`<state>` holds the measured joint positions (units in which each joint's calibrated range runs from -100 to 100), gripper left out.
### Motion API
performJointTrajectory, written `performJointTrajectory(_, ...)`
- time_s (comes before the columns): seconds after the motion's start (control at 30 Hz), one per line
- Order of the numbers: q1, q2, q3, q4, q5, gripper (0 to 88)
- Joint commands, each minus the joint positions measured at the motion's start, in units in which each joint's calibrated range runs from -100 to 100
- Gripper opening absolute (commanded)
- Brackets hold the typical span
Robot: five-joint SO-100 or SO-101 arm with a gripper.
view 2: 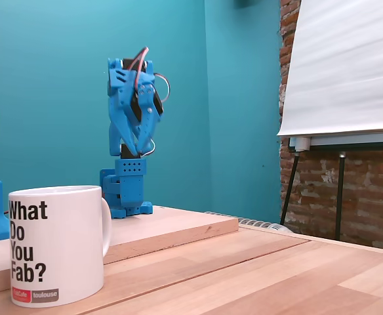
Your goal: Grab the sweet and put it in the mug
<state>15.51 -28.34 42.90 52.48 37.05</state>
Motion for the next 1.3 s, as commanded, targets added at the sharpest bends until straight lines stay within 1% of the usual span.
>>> performJointTrajectory(0.0, -3.24, -7.55, 6.79, -0.87, -0.05, 0.0)
performJointTrajectory(0.17, -7.74, -14.78, 18.57, -0.87, 0.1, 0.0)
performJointTrajectory(0.33, -10.21, -21.06, 30.08, -0.87, 0.44, 0.0)
performJointTrajectory(0.5, -10.64, -26.31, 41.31, -0.87, 0.44, 0.0)
performJointTrajectory(0.7, -10.86, -31.73, 50.59, -0.87, 0.49, 0.0)
performJointTrajectory(0.97, -14.49, -41.71, 55.41, 0.1, 0.49, 0.0)
performJointTrajectory(1.27, -15.15, -49.37, 57.1, 0.1, 0.49, 0.0)
